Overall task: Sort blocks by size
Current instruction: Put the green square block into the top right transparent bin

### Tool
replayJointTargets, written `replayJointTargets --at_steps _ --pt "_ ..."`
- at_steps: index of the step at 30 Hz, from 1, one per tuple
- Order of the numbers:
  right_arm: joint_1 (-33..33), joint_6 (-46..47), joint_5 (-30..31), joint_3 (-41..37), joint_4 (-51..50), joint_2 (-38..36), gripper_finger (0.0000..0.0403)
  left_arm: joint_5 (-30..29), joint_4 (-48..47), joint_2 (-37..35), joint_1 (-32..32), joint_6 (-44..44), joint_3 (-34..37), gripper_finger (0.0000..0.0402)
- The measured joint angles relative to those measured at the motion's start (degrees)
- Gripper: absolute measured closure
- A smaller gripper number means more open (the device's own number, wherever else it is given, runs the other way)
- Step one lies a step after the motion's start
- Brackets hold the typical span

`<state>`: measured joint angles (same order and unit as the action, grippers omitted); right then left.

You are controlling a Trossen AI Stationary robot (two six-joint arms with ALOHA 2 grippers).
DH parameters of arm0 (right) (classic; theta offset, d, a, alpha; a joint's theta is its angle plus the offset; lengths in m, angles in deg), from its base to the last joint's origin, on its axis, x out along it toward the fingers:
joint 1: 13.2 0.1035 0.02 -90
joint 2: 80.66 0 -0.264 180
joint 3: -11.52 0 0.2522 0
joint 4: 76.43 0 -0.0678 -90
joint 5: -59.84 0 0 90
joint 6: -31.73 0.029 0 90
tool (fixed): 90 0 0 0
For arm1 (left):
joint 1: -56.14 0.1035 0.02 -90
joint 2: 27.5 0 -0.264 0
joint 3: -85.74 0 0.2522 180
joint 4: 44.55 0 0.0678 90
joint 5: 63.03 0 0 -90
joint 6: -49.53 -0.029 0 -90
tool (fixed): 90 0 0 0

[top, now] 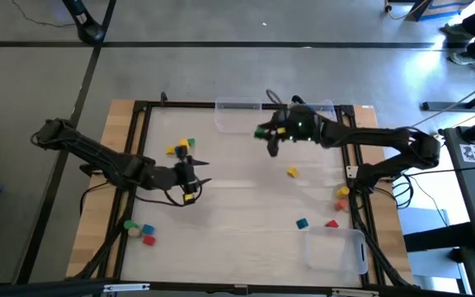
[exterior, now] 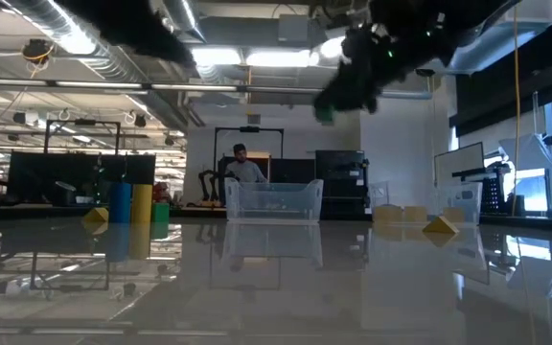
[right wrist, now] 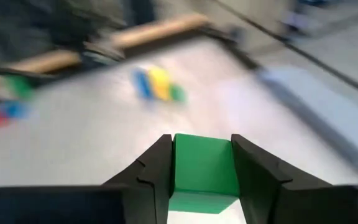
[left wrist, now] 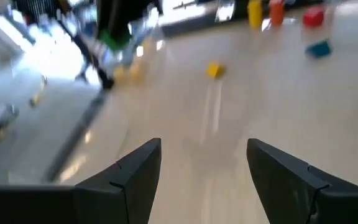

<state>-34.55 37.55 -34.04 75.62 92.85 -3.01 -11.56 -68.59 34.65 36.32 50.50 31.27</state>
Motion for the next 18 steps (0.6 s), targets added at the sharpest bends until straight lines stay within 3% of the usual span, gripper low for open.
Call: replayJointTargets --at_steps 5,13,18 --pt "-7.3 -0.3 5.7 0.0 -9.3 -1.2 0.0265 0.1 -5.2 0.9 1.1 5.8 0.0 0.0176" --pt "-18.6 -1.9 11.4 0.0 -17.2 -1.2 0.0264 0.2 -5.8 1.8 2.1 7.8 0.0 0.0176" --pt "-25.1 -2.4 12.3 0.0 -21.1 -0.9 0.0264 0.2 -5.8 1.8 2.4 8.2 0.0 0.0176"
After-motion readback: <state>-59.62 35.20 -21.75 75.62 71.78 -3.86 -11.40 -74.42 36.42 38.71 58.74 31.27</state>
